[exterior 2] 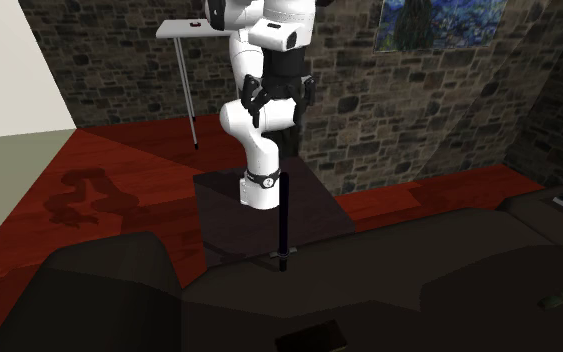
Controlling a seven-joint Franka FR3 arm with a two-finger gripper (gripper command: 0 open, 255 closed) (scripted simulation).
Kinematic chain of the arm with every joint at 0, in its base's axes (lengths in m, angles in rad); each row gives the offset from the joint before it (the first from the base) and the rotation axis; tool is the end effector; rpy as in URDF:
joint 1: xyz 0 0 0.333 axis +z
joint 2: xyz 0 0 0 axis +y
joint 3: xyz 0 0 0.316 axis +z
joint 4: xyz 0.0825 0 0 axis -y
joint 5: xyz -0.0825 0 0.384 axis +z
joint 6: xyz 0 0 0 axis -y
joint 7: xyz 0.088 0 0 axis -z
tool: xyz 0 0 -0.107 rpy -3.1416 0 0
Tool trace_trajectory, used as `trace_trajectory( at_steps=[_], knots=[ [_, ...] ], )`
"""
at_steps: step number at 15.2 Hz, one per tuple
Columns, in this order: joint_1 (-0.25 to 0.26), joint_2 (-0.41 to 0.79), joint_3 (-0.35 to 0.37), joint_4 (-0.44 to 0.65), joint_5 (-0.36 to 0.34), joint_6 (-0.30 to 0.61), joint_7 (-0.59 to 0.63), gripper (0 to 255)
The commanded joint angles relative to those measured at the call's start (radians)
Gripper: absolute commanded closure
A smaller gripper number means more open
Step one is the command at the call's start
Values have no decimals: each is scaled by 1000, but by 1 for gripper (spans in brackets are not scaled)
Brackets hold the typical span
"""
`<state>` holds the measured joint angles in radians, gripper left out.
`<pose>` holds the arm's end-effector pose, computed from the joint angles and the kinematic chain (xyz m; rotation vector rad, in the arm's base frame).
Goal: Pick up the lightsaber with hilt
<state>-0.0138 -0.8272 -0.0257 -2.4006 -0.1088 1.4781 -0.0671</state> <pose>0.2843 -0.0259 0.5746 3.0524 0.0487 -0.1524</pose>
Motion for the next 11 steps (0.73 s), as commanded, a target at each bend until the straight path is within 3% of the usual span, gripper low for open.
trace_trajectory(
  at_steps=[1,8,11],
  knots=[
    [0,0,0,0,0,0,0,0],
    [-12,432,-56,207,38,7,-15,0],
    [-13,475,-61,205,43,30,-17,0]
  ],
)
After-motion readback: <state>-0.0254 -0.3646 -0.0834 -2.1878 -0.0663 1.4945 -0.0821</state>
